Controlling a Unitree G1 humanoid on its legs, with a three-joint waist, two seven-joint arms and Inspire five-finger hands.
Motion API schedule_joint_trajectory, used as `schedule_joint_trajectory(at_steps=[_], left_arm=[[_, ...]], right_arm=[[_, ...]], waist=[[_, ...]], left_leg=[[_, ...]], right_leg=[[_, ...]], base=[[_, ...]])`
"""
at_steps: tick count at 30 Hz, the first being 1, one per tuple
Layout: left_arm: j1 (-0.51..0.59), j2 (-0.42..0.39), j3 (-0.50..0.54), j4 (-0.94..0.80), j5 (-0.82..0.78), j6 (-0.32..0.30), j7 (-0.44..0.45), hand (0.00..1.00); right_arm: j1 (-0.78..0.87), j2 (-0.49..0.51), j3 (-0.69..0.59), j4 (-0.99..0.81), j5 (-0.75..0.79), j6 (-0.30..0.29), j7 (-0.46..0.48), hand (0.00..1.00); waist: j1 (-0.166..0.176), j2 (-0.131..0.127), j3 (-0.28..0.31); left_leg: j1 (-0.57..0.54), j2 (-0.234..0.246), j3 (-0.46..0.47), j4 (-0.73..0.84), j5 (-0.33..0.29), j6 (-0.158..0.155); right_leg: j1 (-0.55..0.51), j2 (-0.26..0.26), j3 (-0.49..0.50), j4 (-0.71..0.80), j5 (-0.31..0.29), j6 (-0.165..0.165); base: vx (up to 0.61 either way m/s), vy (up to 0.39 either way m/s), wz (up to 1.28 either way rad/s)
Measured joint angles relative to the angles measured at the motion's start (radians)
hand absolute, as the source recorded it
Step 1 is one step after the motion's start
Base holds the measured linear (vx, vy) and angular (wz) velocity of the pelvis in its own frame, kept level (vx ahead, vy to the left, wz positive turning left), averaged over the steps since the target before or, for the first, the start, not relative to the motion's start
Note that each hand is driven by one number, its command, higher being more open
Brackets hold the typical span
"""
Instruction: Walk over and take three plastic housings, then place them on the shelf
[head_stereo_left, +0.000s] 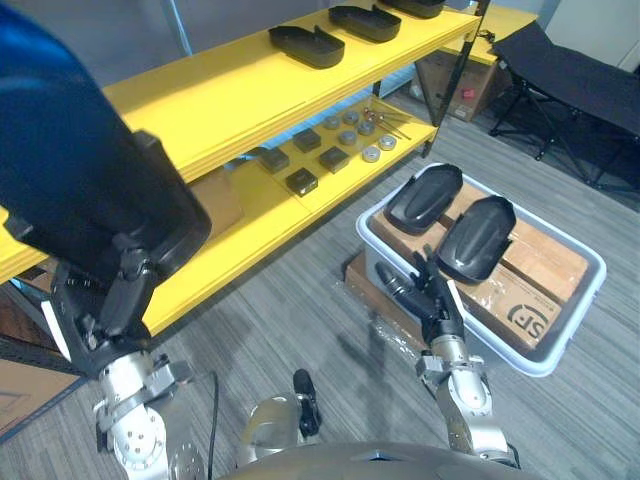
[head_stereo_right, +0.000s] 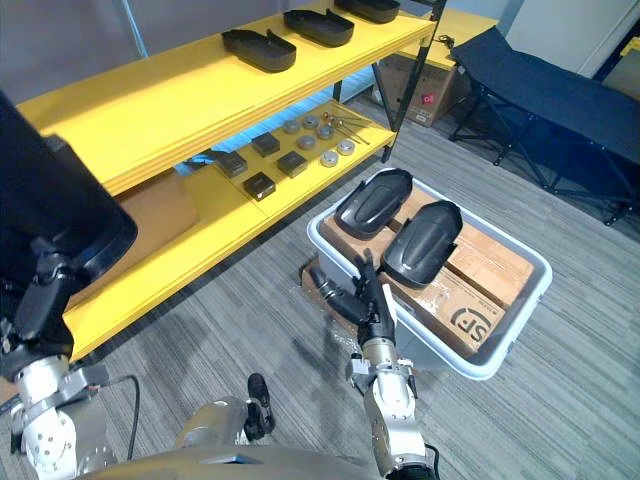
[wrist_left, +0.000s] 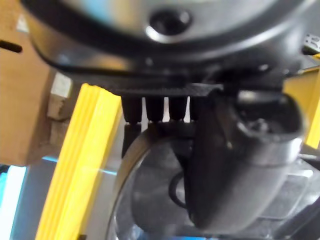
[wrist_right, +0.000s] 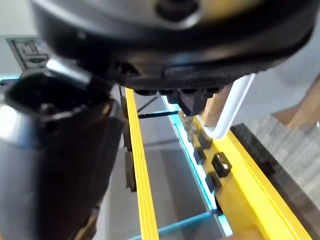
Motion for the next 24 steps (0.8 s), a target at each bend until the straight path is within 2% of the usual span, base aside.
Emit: schedule_joint_trajectory(at_steps=[1, 2, 3, 4, 6, 7, 8, 10, 12, 15, 16, 18, 19, 20, 21, 22, 23, 24], left_arm=[[-0.030, 0.009, -0.017, 0.000, 0.021, -0.002, 0.005, 0.00], [-0.050, 0.021, -0.023, 0.003, 0.040, -0.003, 0.011, 0.00], [-0.095, 0.048, -0.043, 0.018, 0.062, -0.004, 0.023, 0.00], [-0.121, 0.062, -0.057, 0.036, 0.076, -0.004, 0.029, 0.00], [-0.147, 0.071, -0.081, 0.061, 0.078, -0.004, 0.032, 0.00], [-0.164, 0.073, -0.108, 0.074, 0.078, -0.004, 0.033, 0.00], [-0.169, 0.075, -0.119, 0.076, 0.077, -0.004, 0.036, 0.00], [-0.167, 0.084, -0.179, 0.082, 0.077, -0.002, 0.036, 0.00], [-0.156, 0.083, -0.216, 0.082, 0.076, -0.001, 0.031, 0.00], [-0.120, 0.085, -0.221, 0.068, 0.076, -0.001, 0.026, 0.00], [-0.107, 0.087, -0.221, 0.059, 0.077, -0.002, 0.025, 0.00], [-0.092, 0.086, -0.218, 0.043, 0.077, -0.002, 0.028, 0.00], [-0.089, 0.087, -0.216, 0.033, 0.078, -0.002, 0.035, 0.00], [-0.088, 0.084, -0.213, 0.028, 0.076, -0.005, 0.045, 0.00], [-0.084, 0.082, -0.213, 0.029, 0.072, -0.005, 0.050, 0.00], [-0.067, 0.078, -0.210, 0.033, 0.065, -0.004, 0.053, 0.00], [-0.041, 0.079, -0.211, 0.034, 0.066, -0.004, 0.053, 0.00], [-0.034, 0.079, -0.210, 0.035, 0.067, -0.004, 0.053, 0.00]], right_arm=[[0.000, 0.004, -0.033, 0.000, 0.002, -0.001, -0.011, 1.00], [0.001, 0.008, -0.050, -0.003, 0.002, -0.001, -0.017, 1.00], [0.001, 0.010, -0.081, -0.015, 0.002, -0.001, -0.021, 1.00], [0.004, 0.010, -0.101, -0.031, 0.003, -0.001, -0.020, 1.00], [0.030, 0.012, -0.121, -0.077, 0.014, -0.004, -0.014, 1.00], [0.059, 0.012, -0.126, -0.114, 0.028, -0.010, -0.001, 1.00], [0.074, 0.013, -0.125, -0.131, 0.032, -0.011, 0.005, 1.00], [0.151, 0.038, -0.122, -0.191, 0.034, -0.011, 0.030, 1.00], [0.201, 0.058, -0.113, -0.229, 0.033, -0.011, 0.045, 1.00], [0.227, 0.053, -0.066, -0.281, 0.034, -0.018, 0.074, 1.00], [0.238, 0.050, -0.050, -0.313, 0.036, -0.029, 0.088, 1.00], [0.232, 0.047, -0.033, -0.336, 0.036, -0.047, 0.107, 1.00], [0.224, 0.040, -0.025, -0.341, 0.035, -0.060, 0.117, 1.00], [0.202, 0.034, -0.022, -0.340, 0.033, -0.070, 0.121, 1.00], [0.186, 0.026, -0.022, -0.340, 0.034, -0.070, 0.126, 1.00], [0.159, -0.001, -0.026, -0.340, 0.057, -0.069, 0.152, 1.00], [0.146, -0.031, -0.027, -0.340, 0.089, -0.069, 0.182, 1.00], [0.143, -0.040, -0.027, -0.340, 0.107, -0.068, 0.195, 1.00]], waist=[[-0.033, 0.006, -0.001], [-0.047, 0.005, 0.000], [-0.067, 0.006, 0.004], [-0.076, 0.007, 0.005], [-0.080, 0.021, 0.011], [-0.086, 0.033, 0.008], [-0.094, 0.036, 0.009], [-0.103, 0.042, 0.011], [-0.099, 0.044, 0.012], [-0.097, 0.038, 0.005], [-0.096, 0.033, -0.004], [-0.074, 0.018, -0.017], [-0.065, 0.000, -0.030], [-0.058, -0.012, -0.040], [-0.057, -0.007, -0.042], [-0.057, 0.014, -0.056], [-0.059, 0.036, -0.070], [-0.057, 0.041, -0.070]], left_leg=[[0.022, -0.023, -0.046, -0.042, 0.000, 0.002], [0.029, -0.026, -0.074, -0.061, 0.002, 0.001], [0.046, -0.038, -0.114, -0.097, 0.007, 0.001], [0.075, -0.049, -0.138, -0.135, 0.017, -0.007], [0.113, -0.063, -0.174, -0.165, 0.024, -0.016], [0.121, -0.070, -0.203, -0.174, 0.021, -0.014], [0.125, -0.073, -0.219, -0.175, 0.019, -0.012], [0.162, -0.075, -0.269, -0.146, -0.008, -0.013], [0.211, -0.069, -0.292, -0.105, -0.054, -0.018], [0.273, -0.058, -0.293, -0.053, -0.124, -0.049], [0.282, -0.055, -0.295, -0.035, -0.159, -0.050], [0.281, -0.055, -0.295, 0.002, -0.209, -0.071], [0.270, -0.055, -0.305, 0.034, -0.241, -0.087], [0.255, -0.049, -0.315, 0.073, -0.279, -0.096], [0.252, -0.037, -0.317, 0.089, -0.299, -0.103], [0.253, -0.005, -0.328, 0.103, -0.324, -0.117], [0.270, 0.020, -0.333, 0.088, -0.325, -0.133], [0.279, 0.028, -0.334, 0.091, -0.322, -0.142]], right_leg=[[-0.083, -0.012, 0.168, 0.150, 0.115, -0.002], [-0.118, 0.002, 0.236, 0.192, 0.101, 0.038], [-0.183, 0.056, 0.334, 0.224, 0.046, 0.100], [-0.234, 0.105, 0.391, 0.203, 0.007, 0.113], [-0.300, 0.167, 0.432, 0.118, -0.017, 0.114], [-0.363, 0.204, 0.472, 0.062, -0.016, 0.115], [-0.392, 0.219, 0.496, 0.037, -0.013, 0.119], [-0.464, 0.260, 0.605, -0.056, 0.017, 0.159], [-0.470, 0.263, 0.620, -0.107, 0.039, 0.183], [-0.471, 0.262, 0.597, -0.137, 0.113, 0.163], [-0.469, 0.261, 0.581, -0.134, 0.146, 0.154], [-0.455, 0.263, 0.569, -0.137, 0.154, 0.145], [-0.422, 0.263, 0.558, -0.164, 0.154, 0.145], [-0.392, 0.265, 0.544, -0.201, 0.202, 0.148], [-0.389, 0.269, 0.529, -0.200, 0.222, 0.147], [-0.374, 0.299, 0.510, -0.200, 0.209, 0.135], [-0.360, 0.323, 0.495, -0.213, 0.190, 0.122], [-0.348, 0.329, 0.491, -0.224, 0.182, 0.121]], base=[[0.15, 0.164, 0.97], [0.24, 0.177, 1.18], [0.27, 0.122, 0.98], [0.23, 0.086, 0.83], [0.22, 0.046, 0.58], [0.31, 0.039, 0.65], [0.33, 0.015, 0.79], [0.30, -0.026, 0.76], [0.33, -0.050, 0.48], [0.28, -0.052, 0.18], [0.30, -0.118, 0.12], [0.29, -0.156, 0.03], [0.30, -0.215, 0.10], [0.30, -0.218, 0.11], [0.28, -0.217, 0.13], [0.35, -0.228, 0.11], [0.38, -0.226, 0.14], [0.40, -0.220, 0.28]])
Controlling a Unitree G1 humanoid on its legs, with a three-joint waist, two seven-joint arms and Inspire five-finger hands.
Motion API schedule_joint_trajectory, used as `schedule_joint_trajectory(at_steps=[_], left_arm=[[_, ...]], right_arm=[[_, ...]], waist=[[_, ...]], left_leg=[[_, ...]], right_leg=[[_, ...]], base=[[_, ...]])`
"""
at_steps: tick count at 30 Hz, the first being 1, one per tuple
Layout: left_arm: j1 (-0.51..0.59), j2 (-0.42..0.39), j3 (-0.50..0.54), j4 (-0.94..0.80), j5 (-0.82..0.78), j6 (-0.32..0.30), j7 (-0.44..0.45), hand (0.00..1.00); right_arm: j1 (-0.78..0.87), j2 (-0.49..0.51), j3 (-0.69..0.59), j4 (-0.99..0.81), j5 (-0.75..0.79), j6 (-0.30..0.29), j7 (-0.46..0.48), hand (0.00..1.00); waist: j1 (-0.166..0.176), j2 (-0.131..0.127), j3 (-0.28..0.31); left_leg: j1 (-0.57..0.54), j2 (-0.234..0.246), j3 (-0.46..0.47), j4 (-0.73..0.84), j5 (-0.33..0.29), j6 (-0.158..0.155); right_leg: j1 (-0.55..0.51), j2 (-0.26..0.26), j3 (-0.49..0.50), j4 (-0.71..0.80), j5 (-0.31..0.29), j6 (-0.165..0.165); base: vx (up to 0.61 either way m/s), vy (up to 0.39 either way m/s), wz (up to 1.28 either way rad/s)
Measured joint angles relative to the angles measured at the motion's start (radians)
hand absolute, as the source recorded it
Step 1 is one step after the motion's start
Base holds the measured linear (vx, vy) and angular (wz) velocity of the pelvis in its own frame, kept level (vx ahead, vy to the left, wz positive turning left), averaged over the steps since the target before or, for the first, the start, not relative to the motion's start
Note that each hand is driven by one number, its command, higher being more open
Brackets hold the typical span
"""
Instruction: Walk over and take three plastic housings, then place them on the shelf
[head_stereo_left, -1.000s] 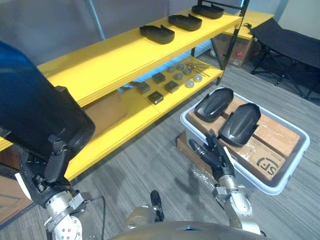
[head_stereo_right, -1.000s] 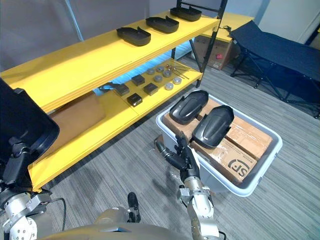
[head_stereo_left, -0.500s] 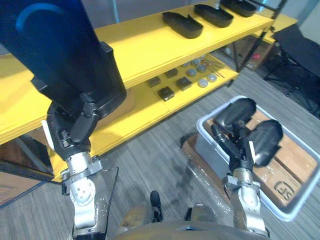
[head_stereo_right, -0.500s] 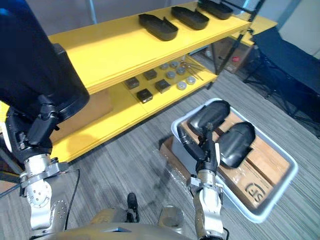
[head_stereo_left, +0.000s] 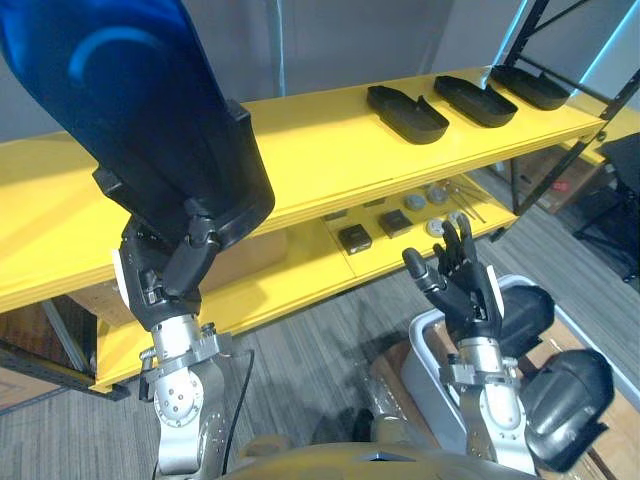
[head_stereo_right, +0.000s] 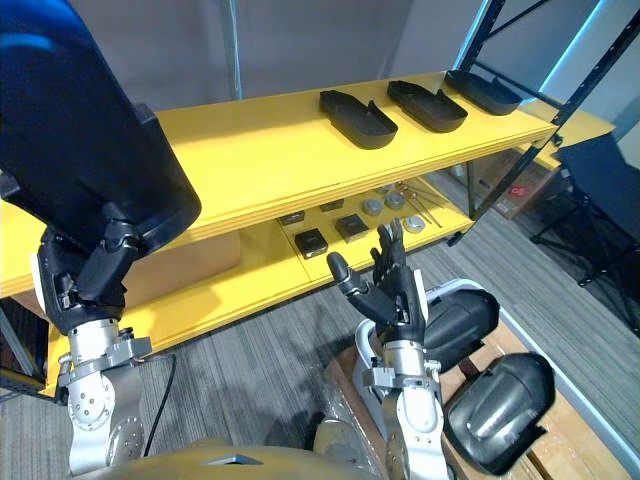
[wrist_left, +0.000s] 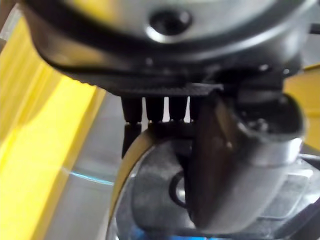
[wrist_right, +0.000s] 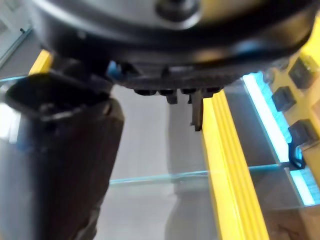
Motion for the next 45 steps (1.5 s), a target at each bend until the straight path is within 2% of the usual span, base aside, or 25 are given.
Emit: schedule_joint_trajectory(at_steps=[1, 2, 3, 4, 5, 6, 7, 8, 9, 10, 11, 12, 14, 16, 18, 21, 23, 25, 28, 31, 34, 39, 45], left_arm=[[0.003, -0.003, 0.001, 0.015, 0.006, 0.000, 0.000, 0.00], [0.001, -0.010, 0.002, 0.032, 0.007, 0.001, 0.000, 0.00], [0.000, -0.012, 0.004, 0.042, 0.007, 0.001, 0.000, 0.00], [-0.002, -0.011, 0.004, 0.059, 0.006, 0.001, -0.003, 0.00], [-0.004, -0.011, 0.006, 0.070, 0.005, 0.000, -0.008, 0.00], [-0.005, -0.011, 0.011, 0.090, 0.004, 0.000, -0.018, 0.00], [-0.007, -0.011, 0.022, 0.103, 0.003, 0.000, -0.031, 0.00], [-0.011, -0.010, 0.026, 0.110, 0.003, 0.000, -0.040, 0.00], [-0.027, -0.011, 0.029, 0.117, 0.004, 0.000, -0.055, 0.00], [-0.045, -0.011, 0.028, 0.117, 0.008, 0.000, -0.076, 0.00], [-0.056, -0.011, 0.025, 0.117, 0.012, 0.000, -0.085, 0.00], [-0.085, 0.000, 0.022, 0.120, 0.017, 0.000, -0.098, 0.00], [-0.128, 0.030, 0.022, 0.124, 0.016, 0.007, -0.100, 0.00], [-0.160, 0.053, 0.025, 0.124, 0.013, 0.026, -0.121, 0.00], [-0.172, 0.066, 0.023, 0.123, 0.009, 0.068, -0.153, 0.00], [-0.176, 0.069, -0.008, 0.113, -0.048, 0.143, -0.271, 0.00], [-0.195, 0.073, -0.071, 0.109, -0.114, 0.230, -0.341, 0.00], [-0.221, 0.092, -0.134, 0.108, -0.130, 0.311, -0.354, 0.00], [-0.286, 0.132, -0.155, 0.116, -0.153, 0.414, -0.341, 0.00], [-0.395, 0.159, -0.143, 0.179, -0.208, 0.468, -0.306, 0.00], [-0.477, 0.187, -0.108, 0.280, -0.278, 0.493, -0.264, 0.00], [-0.584, 0.214, 0.007, 0.513, -0.399, 0.516, -0.164, 0.00], [-0.621, 0.217, 0.057, 0.652, -0.400, 0.538, -0.038, 0.00]], right_arm=[[-0.011, -0.020, -0.015, 0.009, 0.031, 0.003, 0.030, 1.00], [-0.020, -0.038, -0.029, 0.024, 0.043, 0.008, 0.051, 1.00], [-0.026, -0.046, -0.038, 0.031, 0.043, 0.008, 0.060, 1.00], [-0.032, -0.058, -0.059, 0.046, 0.041, 0.008, 0.070, 1.00], [-0.033, -0.061, -0.070, 0.054, 0.040, 0.007, 0.071, 1.00], [-0.038, -0.066, -0.094, 0.073, 0.039, 0.007, 0.074, 1.00], [-0.049, -0.069, -0.125, 0.088, 0.036, 0.007, 0.073, 1.00], [-0.051, -0.068, -0.145, 0.094, 0.036, 0.007, 0.070, 1.00], [-0.049, -0.067, -0.184, 0.096, 0.037, 0.007, 0.063, 1.00], [-0.043, -0.068, -0.218, 0.096, 0.037, 0.007, 0.052, 1.00], [-0.038, -0.071, -0.231, 0.096, 0.037, 0.007, 0.046, 1.00], [-0.038, -0.066, -0.256, 0.106, 0.037, 0.007, 0.036, 1.00], [-0.043, -0.061, -0.245, 0.109, 0.034, 0.009, 0.022, 1.00], [-0.065, -0.056, -0.222, 0.108, 0.034, 0.009, 0.024, 1.00], [-0.063, -0.039, -0.211, 0.095, 0.034, 0.009, 0.023, 1.00], [-0.050, 0.016, -0.199, 0.086, -0.043, 0.009, -0.049, 1.00], [-0.006, 0.043, -0.198, 0.086, -0.089, 0.009, -0.092, 1.00], [0.029, 0.060, -0.187, 0.085, -0.122, 0.010, -0.097, 1.00], [0.060, 0.060, -0.171, 0.069, -0.126, 0.013, -0.066, 1.00], [0.084, 0.052, -0.170, 0.052, -0.169, 0.040, -0.036, 1.00], [0.094, 0.026, -0.139, 0.053, -0.205, 0.072, 0.000, 1.00], [0.093, 0.003, -0.079, 0.077, -0.205, 0.075, 0.030, 1.00], [0.091, 0.001, -0.043, 0.111, -0.205, 0.076, 0.028, 1.00]], waist=[[-0.005, 0.012, 0.002], [-0.002, 0.020, 0.001], [0.001, 0.022, 0.004], [0.011, 0.031, 0.008], [0.014, 0.032, 0.010], [0.014, 0.028, 0.011], [0.013, 0.037, 0.008], [0.010, 0.038, 0.007], [-0.002, 0.040, 0.007], [-0.017, 0.043, 0.007], [-0.019, 0.053, 0.004], [-0.021, 0.058, -0.002], [-0.040, 0.009, 0.005], [-0.045, -0.019, 0.010], [-0.049, -0.022, 0.009], [-0.074, -0.016, 0.005], [-0.075, -0.015, 0.004], [-0.092, -0.013, 0.002], [-0.115, -0.009, -0.001], [-0.128, -0.005, -0.004], [-0.132, 0.012, -0.023], [-0.156, 0.039, -0.042], [-0.173, 0.051, -0.051]], left_leg=[[-0.038, 0.021, 0.001, 0.126, 0.003, -0.005], [-0.105, 0.048, 0.010, 0.310, 0.027, -0.024], [-0.155, 0.063, 0.015, 0.424, 0.051, -0.031], [-0.227, 0.106, 0.029, 0.604, 0.052, -0.041], [-0.252, 0.126, 0.036, 0.646, 0.048, -0.040], [-0.297, 0.168, 0.056, 0.643, 0.043, -0.036], [-0.320, 0.201, 0.091, 0.537, 0.043, -0.034], [-0.321, 0.208, 0.109, 0.445, 0.047, -0.033], [-0.320, 0.204, 0.140, 0.263, 0.074, -0.036], [-0.309, 0.186, 0.149, 0.089, 0.166, -0.032], [-0.300, 0.184, 0.144, 0.009, 0.243, -0.028], [-0.279, 0.177, 0.134, -0.051, 0.373, -0.046], [-0.234, 0.124, 0.148, -0.113, 0.382, -0.033], [-0.187, 0.090, 0.192, -0.170, 0.388, -0.023], [-0.152, 0.072, 0.219, -0.205, 0.387, -0.018], [-0.123, 0.061, 0.245, -0.259, 0.399, -0.012], [-0.096, 0.059, 0.269, -0.304, 0.412, -0.013], [-0.076, 0.059, 0.295, -0.333, 0.419, -0.012], [-0.046, 0.059, 0.335, -0.371, 0.428, -0.013], [-0.029, 0.060, 0.360, -0.392, 0.426, -0.014], [-0.030, 0.071, 0.383, -0.392, 0.427, -0.014], [-0.030, 0.086, 0.419, -0.393, 0.438, -0.022], [-0.066, 0.121, 0.435, -0.393, 0.458, -0.035]], right_leg=[[0.045, 0.015, -0.021, -0.032, -0.011, -0.006], [0.102, 0.026, -0.035, -0.074, -0.014, -0.010], [0.133, 0.030, -0.039, -0.096, -0.015, -0.013], [0.193, 0.042, -0.042, -0.139, -0.017, -0.015], [0.220, 0.043, -0.044, -0.156, -0.018, -0.017], [0.253, 0.042, -0.045, -0.185, -0.019, -0.019], [0.271, 0.034, -0.042, -0.208, -0.019, -0.018], [0.276, 0.023, -0.043, -0.212, -0.022, -0.011], [0.282, 0.000, -0.047, -0.210, -0.030, 0.004], [0.282, -0.017, -0.049, -0.199, -0.042, 0.024], [0.282, -0.017, -0.046, -0.191, -0.049, 0.036], [0.284, -0.026, -0.028, -0.175, -0.079, 0.079], [0.279, -0.076, -0.002, -0.162, -0.079, 0.080], [0.267, -0.113, 0.030, -0.150, -0.076, 0.083], [0.270, -0.131, 0.049, -0.149, -0.063, 0.103], [0.262, -0.138, 0.066, -0.152, -0.044, 0.105], [0.262, -0.137, 0.068, -0.153, -0.032, 0.108], [0.258, -0.136, 0.071, -0.153, -0.019, 0.118], [0.245, -0.135, 0.103, -0.153, -0.007, 0.129], [0.243, -0.133, 0.117, -0.154, -0.003, 0.135], [0.230, -0.125, 0.125, -0.156, 0.004, 0.129], [0.227, -0.111, 0.143, -0.189, 0.004, 0.128], [0.195, -0.082, 0.146, -0.210, 0.009, 0.112]], base=[[0.35, -0.173, 0.33], [0.27, -0.138, 0.35], [0.33, -0.130, 0.13], [0.24, -0.081, -0.01], [0.34, -0.109, -0.06], [0.25, -0.036, -0.10], [0.24, 0.003, -0.11], [0.28, 0.087, -0.01], [0.29, 0.154, 0.16], [0.29, 0.176, 0.20], [0.28, 0.234, 0.04], [0.24, 0.206, -0.06], [0.22, 0.192, -0.10], [0.13, 0.139, -0.36], [0.08, 0.105, -0.37], [0.04, 0.057, -0.22], [0.03, 0.029, -0.22], [0.02, 0.036, -0.31], [-0.02, 0.032, -0.40], [-0.06, 0.024, -0.22], [-0.07, -0.004, -0.23], [-0.07, -0.027, -0.20], [-0.06, -0.031, -0.03]])
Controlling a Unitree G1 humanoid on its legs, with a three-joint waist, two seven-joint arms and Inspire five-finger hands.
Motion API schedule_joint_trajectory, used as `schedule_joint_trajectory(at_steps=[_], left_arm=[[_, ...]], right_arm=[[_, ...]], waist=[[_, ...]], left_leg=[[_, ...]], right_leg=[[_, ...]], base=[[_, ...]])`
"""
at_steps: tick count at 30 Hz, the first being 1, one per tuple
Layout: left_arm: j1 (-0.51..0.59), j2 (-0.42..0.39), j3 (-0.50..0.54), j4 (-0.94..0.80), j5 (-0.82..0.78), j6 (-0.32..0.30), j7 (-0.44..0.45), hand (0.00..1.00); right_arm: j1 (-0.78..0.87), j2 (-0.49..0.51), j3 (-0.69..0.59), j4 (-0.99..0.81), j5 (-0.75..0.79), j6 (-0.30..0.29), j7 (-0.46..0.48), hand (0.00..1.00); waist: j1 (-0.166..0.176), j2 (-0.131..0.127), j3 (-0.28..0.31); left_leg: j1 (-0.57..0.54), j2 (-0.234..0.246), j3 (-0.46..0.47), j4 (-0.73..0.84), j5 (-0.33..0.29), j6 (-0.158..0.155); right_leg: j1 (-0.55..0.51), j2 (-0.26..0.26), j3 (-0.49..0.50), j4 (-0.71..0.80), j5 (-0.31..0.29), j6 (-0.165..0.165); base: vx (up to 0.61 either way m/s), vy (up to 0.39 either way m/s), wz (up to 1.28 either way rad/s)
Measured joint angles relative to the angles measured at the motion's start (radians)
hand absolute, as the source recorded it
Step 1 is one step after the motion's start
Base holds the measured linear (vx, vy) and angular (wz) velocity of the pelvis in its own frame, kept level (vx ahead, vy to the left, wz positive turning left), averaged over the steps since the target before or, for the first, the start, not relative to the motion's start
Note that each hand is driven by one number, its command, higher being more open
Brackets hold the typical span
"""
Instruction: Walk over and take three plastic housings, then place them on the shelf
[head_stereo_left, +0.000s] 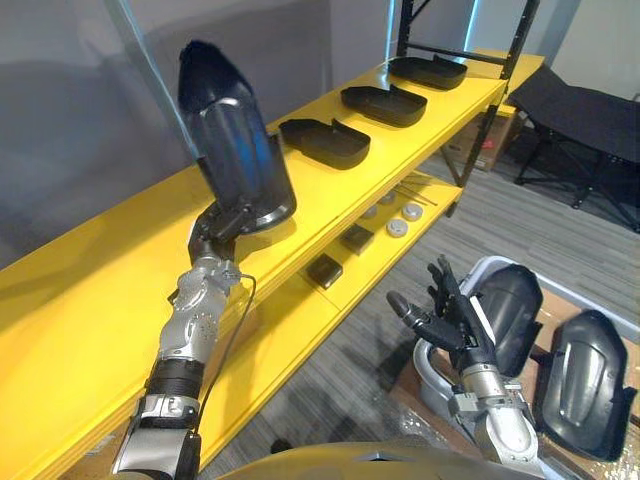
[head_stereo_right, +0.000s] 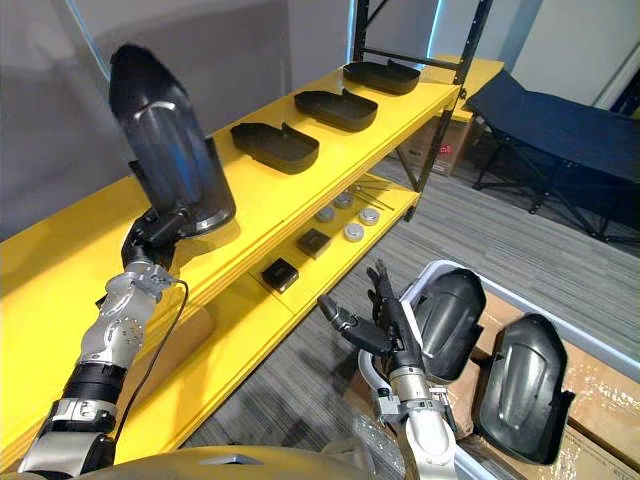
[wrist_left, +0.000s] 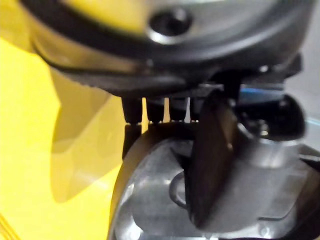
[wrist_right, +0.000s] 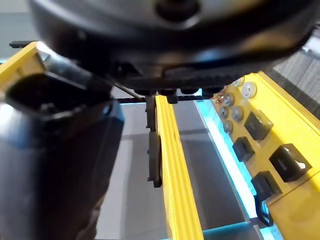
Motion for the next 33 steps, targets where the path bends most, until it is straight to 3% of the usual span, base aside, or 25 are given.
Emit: schedule_joint_trajectory(at_steps=[17, 18, 33], left_arm=[[-0.096, 0.004, -0.004, 0.147, -0.046, 0.050, 0.064, 0.00], [-0.099, 0.005, -0.005, 0.148, -0.057, 0.051, 0.076, 1.00], [-0.135, 0.007, -0.003, 0.179, -0.110, 0.028, 0.180, 1.00]], right_arm=[[-0.037, -0.030, 0.055, 0.098, 0.002, 0.001, -0.026, 1.00], [-0.038, -0.030, 0.058, 0.098, 0.002, 0.001, -0.028, 1.00], [-0.038, -0.030, 0.069, 0.146, 0.003, 0.002, -0.064, 1.00]], waist=[[-0.011, -0.026, 0.007], [-0.011, -0.027, 0.007], [-0.037, -0.033, 0.016]], left_leg=[[-0.017, 0.016, -0.013, -0.001, 0.047, 0.003], [-0.017, 0.016, -0.013, -0.001, 0.047, 0.003], [-0.015, 0.018, -0.010, -0.001, 0.050, 0.003]], right_leg=[[-0.028, 0.020, 0.003, 0.013, -0.003, -0.016], [-0.029, 0.020, 0.004, 0.013, -0.003, -0.017], [-0.033, 0.029, 0.032, 0.013, -0.004, -0.022]], base=[[0.00, -0.001, 0.01], [0.00, 0.000, 0.00], [0.00, 0.000, 0.00]])
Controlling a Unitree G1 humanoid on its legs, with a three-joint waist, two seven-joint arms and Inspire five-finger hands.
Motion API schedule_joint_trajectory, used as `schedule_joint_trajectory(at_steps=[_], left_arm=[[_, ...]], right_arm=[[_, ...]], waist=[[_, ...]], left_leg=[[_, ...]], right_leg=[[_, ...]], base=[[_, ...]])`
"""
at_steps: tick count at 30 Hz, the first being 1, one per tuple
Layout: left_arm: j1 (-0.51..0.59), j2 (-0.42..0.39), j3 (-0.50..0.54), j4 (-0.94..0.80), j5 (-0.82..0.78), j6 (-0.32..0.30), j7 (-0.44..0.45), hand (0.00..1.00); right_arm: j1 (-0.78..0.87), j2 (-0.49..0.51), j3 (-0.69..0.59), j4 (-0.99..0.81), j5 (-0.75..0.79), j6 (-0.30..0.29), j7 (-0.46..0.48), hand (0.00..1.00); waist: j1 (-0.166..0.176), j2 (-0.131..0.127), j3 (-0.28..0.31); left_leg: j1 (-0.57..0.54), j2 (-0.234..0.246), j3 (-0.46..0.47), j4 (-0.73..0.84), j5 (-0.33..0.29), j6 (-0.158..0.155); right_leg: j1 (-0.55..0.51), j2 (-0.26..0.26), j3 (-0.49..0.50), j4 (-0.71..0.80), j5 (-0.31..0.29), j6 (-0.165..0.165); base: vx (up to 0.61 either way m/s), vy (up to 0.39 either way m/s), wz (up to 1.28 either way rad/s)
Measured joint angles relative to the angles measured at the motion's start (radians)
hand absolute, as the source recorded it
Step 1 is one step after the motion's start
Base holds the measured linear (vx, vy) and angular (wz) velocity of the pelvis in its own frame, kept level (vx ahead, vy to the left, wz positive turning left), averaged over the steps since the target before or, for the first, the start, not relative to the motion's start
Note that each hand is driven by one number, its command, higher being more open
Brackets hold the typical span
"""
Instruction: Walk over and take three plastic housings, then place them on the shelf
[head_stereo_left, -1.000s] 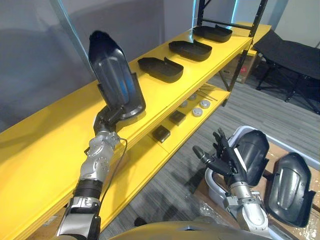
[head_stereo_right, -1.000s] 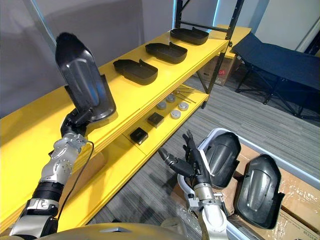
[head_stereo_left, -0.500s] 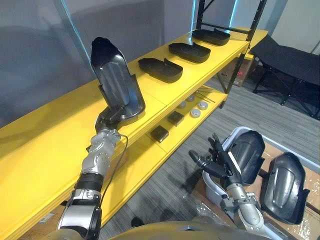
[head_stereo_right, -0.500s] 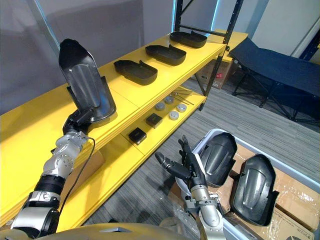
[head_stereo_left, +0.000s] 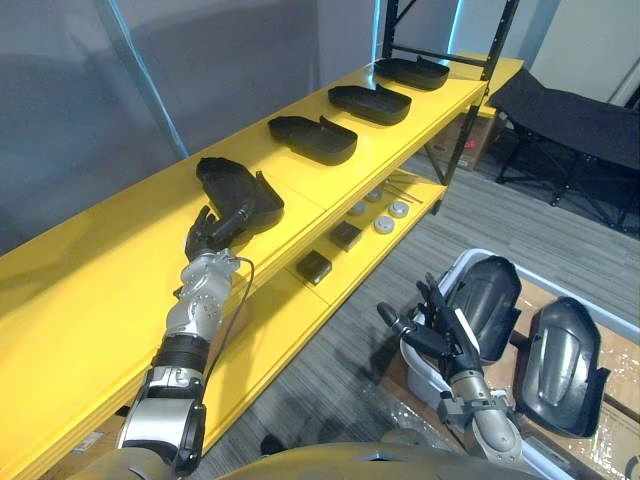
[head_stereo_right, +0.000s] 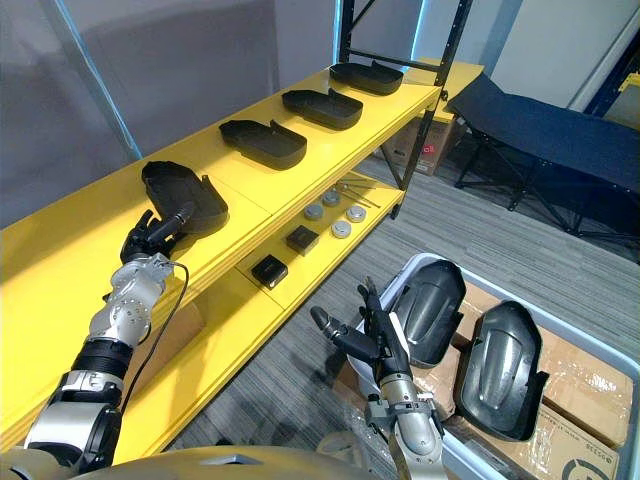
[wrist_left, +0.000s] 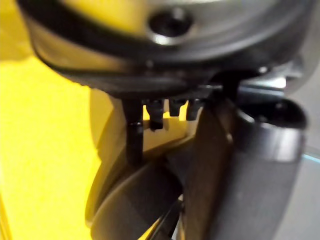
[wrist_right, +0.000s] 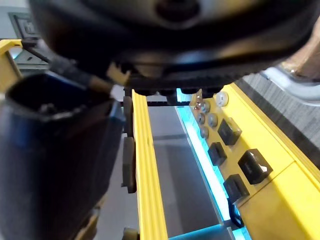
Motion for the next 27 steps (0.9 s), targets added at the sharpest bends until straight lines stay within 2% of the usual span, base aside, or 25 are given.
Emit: schedule_joint_trajectory(at_steps=[7, 12, 15, 19, 20, 21, 24, 27], left_arm=[[-0.004, 0.002, 0.000, 0.001, -0.002, -0.001, 0.004, 1.00], [-0.011, 0.001, -0.002, 0.001, 0.019, 0.001, 0.045, 1.00], [-0.017, -0.002, -0.002, 0.001, 0.194, 0.024, 0.091, 1.00], [-0.106, 0.006, 0.003, 0.047, 0.516, 0.116, 0.165, 1.00], [-0.119, 0.019, 0.003, 0.053, 0.548, 0.130, 0.169, 1.00], [-0.140, 0.067, 0.009, 0.074, 0.590, 0.177, 0.167, 1.00], [-0.154, 0.132, 0.038, 0.086, 0.618, 0.226, 0.143, 1.00], [-0.168, 0.177, 0.040, 0.086, 0.636, 0.241, 0.122, 1.00]], right_arm=[[0.000, 0.000, 0.000, 0.000, 0.001, 0.000, -0.002, 1.00], [0.000, 0.000, 0.002, 0.000, 0.001, 0.000, -0.003, 1.00], [-0.003, -0.005, 0.017, 0.000, 0.001, 0.000, -0.003, 1.00], [-0.002, -0.009, 0.038, 0.000, 0.001, -0.003, -0.005, 1.00], [-0.001, -0.009, 0.039, 0.000, 0.001, -0.003, -0.005, 1.00], [0.000, -0.011, 0.040, 0.000, 0.001, -0.003, -0.005, 1.00], [0.000, -0.020, 0.040, -0.004, 0.001, -0.009, -0.013, 1.00], [-0.005, -0.047, 0.050, -0.017, 0.001, -0.013, -0.025, 1.00]], waist=[[-0.001, -0.003, 0.003], [-0.005, -0.002, 0.006], [-0.021, -0.005, 0.013], [-0.030, -0.008, 0.031], [-0.030, -0.009, 0.035], [-0.034, -0.009, 0.036], [-0.037, -0.009, 0.036], [-0.023, -0.010, 0.036]], left_leg=[[0.000, -0.001, 0.000, 0.000, 0.000, 0.000], [0.001, 0.000, 0.000, 0.000, 0.001, 0.000], [0.002, 0.000, 0.000, 0.000, 0.001, -0.001], [0.000, 0.002, 0.001, 0.000, 0.002, -0.002], [-0.001, 0.002, 0.001, 0.000, 0.002, -0.002], [-0.003, 0.003, 0.003, 0.000, 0.002, -0.002], [-0.008, 0.001, 0.000, 0.000, 0.003, -0.003], [-0.016, -0.003, -0.012, 0.001, 0.013, 0.005]], right_leg=[[0.000, 0.001, 0.006, 0.000, 0.000, -0.001], [0.000, 0.002, 0.009, 0.000, 0.000, -0.001], [0.001, 0.004, 0.009, 0.000, 0.000, -0.001], [0.002, 0.010, 0.011, 0.000, 0.003, -0.005], [0.001, 0.011, 0.011, 0.001, 0.003, -0.005], [-0.003, 0.011, 0.011, 0.001, 0.004, -0.005], [-0.003, 0.008, 0.007, 0.000, 0.005, -0.003], [-0.003, 0.006, -0.005, 0.004, 0.008, 0.002]], base=[[0.00, 0.000, 0.00], [0.00, 0.000, 0.00], [0.00, 0.000, 0.00], [0.01, -0.003, -0.04], [0.00, 0.000, 0.00], [0.03, -0.009, -0.01], [0.05, -0.010, 0.06], [0.02, -0.003, 0.15]])
